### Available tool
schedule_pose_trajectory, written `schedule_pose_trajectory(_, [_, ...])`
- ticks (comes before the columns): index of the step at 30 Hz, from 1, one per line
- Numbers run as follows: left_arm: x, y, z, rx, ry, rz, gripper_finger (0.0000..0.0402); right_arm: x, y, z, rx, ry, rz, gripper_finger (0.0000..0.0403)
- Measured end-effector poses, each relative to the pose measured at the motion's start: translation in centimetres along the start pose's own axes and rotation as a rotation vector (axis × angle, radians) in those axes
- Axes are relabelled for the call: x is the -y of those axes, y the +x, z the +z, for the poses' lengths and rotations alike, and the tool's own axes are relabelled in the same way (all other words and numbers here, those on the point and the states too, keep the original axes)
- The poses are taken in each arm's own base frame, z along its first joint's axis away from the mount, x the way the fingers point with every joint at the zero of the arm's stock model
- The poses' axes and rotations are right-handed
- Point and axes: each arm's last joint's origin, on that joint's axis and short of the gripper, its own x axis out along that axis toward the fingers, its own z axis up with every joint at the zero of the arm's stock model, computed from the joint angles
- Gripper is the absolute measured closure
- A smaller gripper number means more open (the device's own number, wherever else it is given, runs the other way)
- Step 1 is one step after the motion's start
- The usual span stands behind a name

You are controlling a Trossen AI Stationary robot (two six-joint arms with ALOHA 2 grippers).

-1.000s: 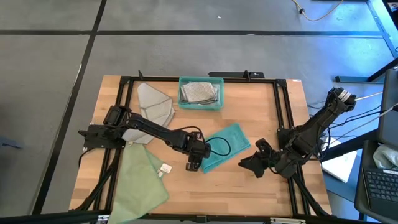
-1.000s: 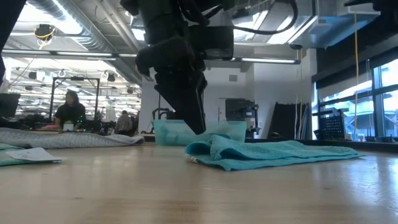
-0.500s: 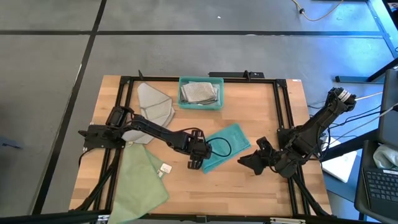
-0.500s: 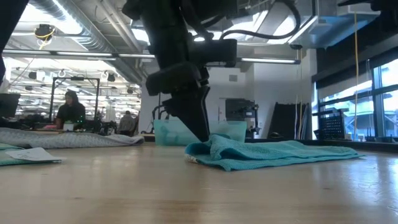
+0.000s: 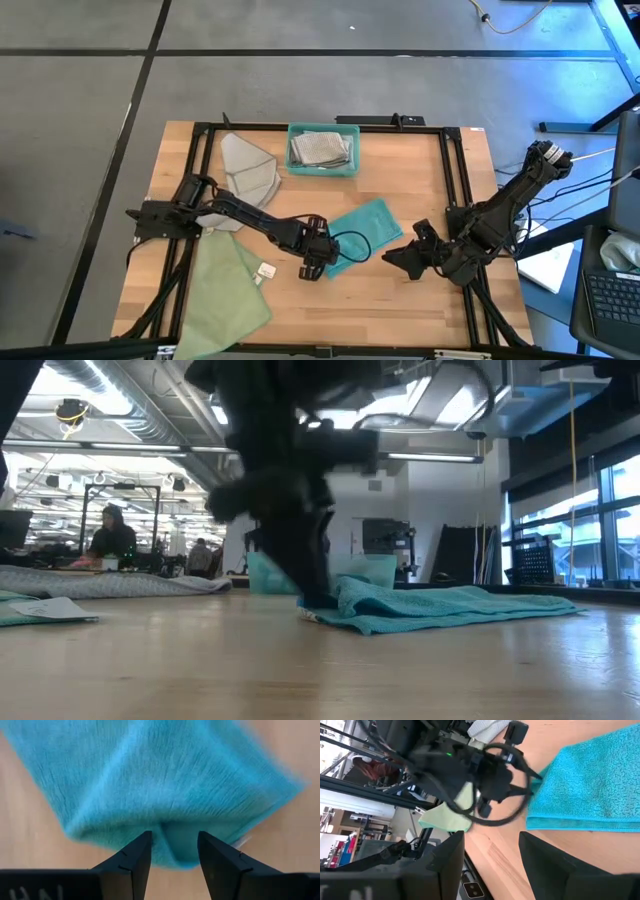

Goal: Fold microfiber towels
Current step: Fold the blue towel

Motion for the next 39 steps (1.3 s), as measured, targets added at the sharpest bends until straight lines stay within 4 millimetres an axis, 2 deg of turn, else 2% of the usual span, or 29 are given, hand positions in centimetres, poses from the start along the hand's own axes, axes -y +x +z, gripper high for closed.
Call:
schedule_pose_trajectory(4, [-0.3, 1.0, -0.3, -0.029, -0.039, 0.030, 0.0250, 0.0, 0.0, 0.0, 0.001, 0.002, 0.001, 0.0211])
schedule_pose_trajectory(15, [-1.9, 1.1, -0.5, -0.062, -0.100, 0.088, 0.0250, -0.1, 0.0, 0.0, 0.007, 0.007, 0.006, 0.0211])
schedule_pose_trajectory(25, [-2.1, 1.0, -0.9, -0.095, -0.132, 0.097, 0.0250, 0.2, 0.1, -0.1, 0.005, -0.017, -0.020, 0.0211])
schedule_pose_trajectory(33, [-2.2, 0.3, -1.1, -0.110, -0.223, 0.110, 0.0253, 1.7, 3.0, -2.6, -0.174, -0.067, -0.148, 0.0211])
schedule_pose_trajectory(39, [-2.6, -2.2, -0.7, -0.054, -0.274, 0.130, 0.0294, 2.9, 5.6, -4.3, -0.169, -0.017, -0.210, 0.0211])
